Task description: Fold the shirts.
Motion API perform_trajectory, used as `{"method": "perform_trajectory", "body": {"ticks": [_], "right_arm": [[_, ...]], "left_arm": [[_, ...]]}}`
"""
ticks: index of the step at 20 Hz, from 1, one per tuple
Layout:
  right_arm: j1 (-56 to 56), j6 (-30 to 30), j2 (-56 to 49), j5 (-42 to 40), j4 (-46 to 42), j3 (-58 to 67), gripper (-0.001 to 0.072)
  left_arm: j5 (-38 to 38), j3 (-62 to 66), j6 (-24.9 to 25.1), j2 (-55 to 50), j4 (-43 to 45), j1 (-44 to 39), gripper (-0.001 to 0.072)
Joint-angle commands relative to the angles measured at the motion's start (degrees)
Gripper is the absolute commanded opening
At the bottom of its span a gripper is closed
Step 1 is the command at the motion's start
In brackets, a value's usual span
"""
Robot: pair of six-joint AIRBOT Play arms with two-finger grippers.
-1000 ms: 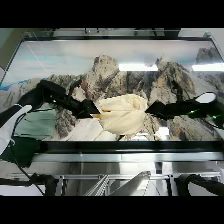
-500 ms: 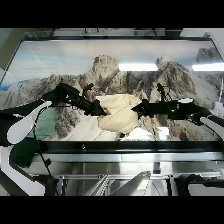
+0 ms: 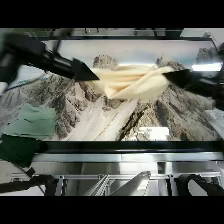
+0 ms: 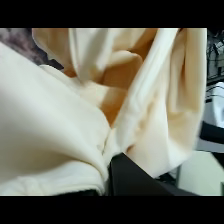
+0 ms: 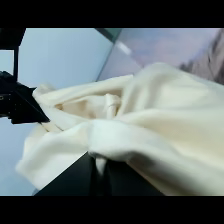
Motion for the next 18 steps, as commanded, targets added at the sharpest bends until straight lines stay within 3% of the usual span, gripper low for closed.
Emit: {"method": "perform_trajectory", "body": {"ticks": [1,5,10,12,15,16,17,18], "right_arm": [[-11.13,-0.09,17.53,0.44,4.33,0.39,0.0022],[-12.31,-0.04,27.1,0.46,4.04,0.37,0.0022],[-10.08,4.11,23.17,-0.07,-0.24,-4.2,0.0023],[-4.83,1.55,17.92,-5.03,-0.26,-9.22,0.0023],[6.84,-4.83,4.48,-19.76,-0.26,-13.68,0.0035],[9.9,-6.58,-1.95,-24.41,0.09,-13.44,0.0168],[11.28,-7.26,-7.8,-27.58,-0.02,-12.74,0.0307],[10.99,-7.43,-13.9,-27.76,-0.2,-11.45,0.0322]], "left_arm": [[-0.52,3.76,-1.95,13.0,0.48,3.26,0.0019],[-2.1,3.45,-1.92,21.09,2.03,-0.17,0.002],[-9.62,-8.81,-1.86,22.84,10.49,-5.73,0.0022],[-14.25,-13.77,-0.55,19.02,13.49,-5.95,0.0022],[-21.59,-16.81,3.63,9.03,14.51,-4.37,0.0029],[-23.87,-16.52,3.69,4.61,14.47,-3.43,0.0147],[-25.22,-15.87,3.65,0.61,14.4,-2.43,0.0432],[-24.76,-14.36,3.08,-3.63,14.25,-0.85,0.072]]}}
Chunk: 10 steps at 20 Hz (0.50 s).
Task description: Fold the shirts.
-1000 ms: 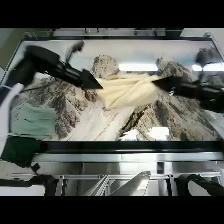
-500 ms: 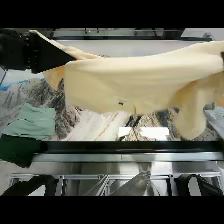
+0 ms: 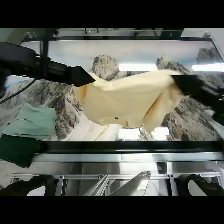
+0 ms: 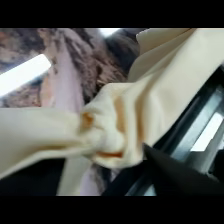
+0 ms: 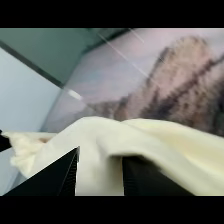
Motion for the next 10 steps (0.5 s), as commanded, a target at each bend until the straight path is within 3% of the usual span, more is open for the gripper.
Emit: {"method": "perform_trajectory", "body": {"ticks": [1,4,6,10], "right_arm": [[3.43,-3.61,-19.04,-6.49,-1.18,1.81,0.0323],[-5.49,2.82,-27.63,6.91,-11.28,8.92,0.0325],[-11.98,10.6,-28.09,11.06,-20.98,12.41,0.0486],[-19.71,18.12,-28.28,11.52,-34.01,13.33,0.0479]], "left_arm": [[-2.64,2.34,-0.42,-13.4,0.83,4.22,0.0711],[8.11,8.5,-4.5,-20.87,0.24,10.69,0.071],[14.05,8.41,-4.94,-22.36,-2.8,14.1,0.071],[16.24,-4.63,-4.92,-19.78,-5.33,14.93,0.071]]}}
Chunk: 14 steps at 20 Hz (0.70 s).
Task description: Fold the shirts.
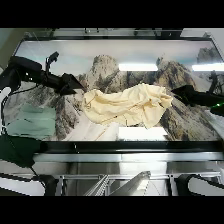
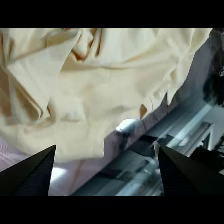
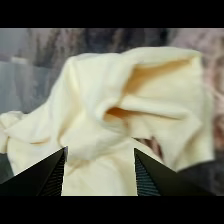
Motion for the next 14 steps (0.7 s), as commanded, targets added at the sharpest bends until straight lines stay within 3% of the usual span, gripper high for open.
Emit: {"method": "perform_trajectory", "body": {"ticks": [1,5,9,10,14], "right_arm": [[-5.46,6.93,-1.99,1.92,-12.92,1.49,0.0478],[-4.31,6.93,-4.87,-0.13,-13.33,1.51,0.0478],[1.38,6.95,-8.76,-0.2,-12.24,1.51,0.0468],[3.23,7.43,-9.68,-0.22,-12.26,1.51,0.0437],[10.29,7.98,-12.44,-0.24,-12.24,1.51,0.043]], "left_arm": [[2.16,-11.17,-0.52,1.33,-2.01,0.13,0.071],[-8.68,-23.32,-0.59,2.71,-2.25,-6.51,0.0709],[-19.47,-24.15,-0.74,2.49,-2.03,-13.35,0.0691],[-20.0,-22.99,-0.74,1.64,-2.05,-14.32,0.0691],[-16.94,-16.63,-2.71,-5.46,-2.03,-16.13,0.0689]]}}
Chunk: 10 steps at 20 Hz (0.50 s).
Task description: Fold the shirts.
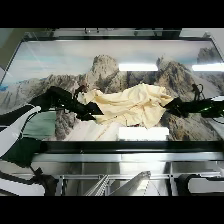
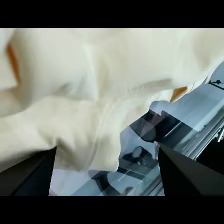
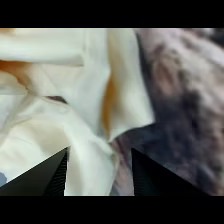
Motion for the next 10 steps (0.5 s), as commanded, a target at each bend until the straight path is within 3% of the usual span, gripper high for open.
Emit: {"method": "perform_trajectory", "body": {"ticks": [1,2,3,4,5,10], "right_arm": [[5.44,0.44,-2.03,-0.52,-0.35,0.02,0.043],[6.1,0.44,-2.01,-1.07,-0.09,0.02,0.0426],[6.51,0.35,-2.01,-1.05,1.53,0.04,0.0258],[6.56,-0.79,-1.95,-0.59,3.65,0.07,0.0062],[6.47,-3.43,-1.62,0.87,6.69,0.09,0.0021],[2.29,-11.96,13.38,15.06,19.5,2.82,0.002]], "left_arm": [[0.92,4.9,-2.12,-6.1,0.79,-1.68,0.0619],[2.75,6.8,-2.1,-7.98,0.85,-1.68,0.0383],[4.66,8.76,-2.05,-9.57,0.79,-1.66,0.0036],[6.27,10.75,-1.81,-10.56,0.74,-1.66,0.001],[8.44,13.31,-1.84,-10.97,0.5,-1.66,0.001],[20.79,27.06,-1.09,-1.09,-7.1,0.96,0.0012]]}}
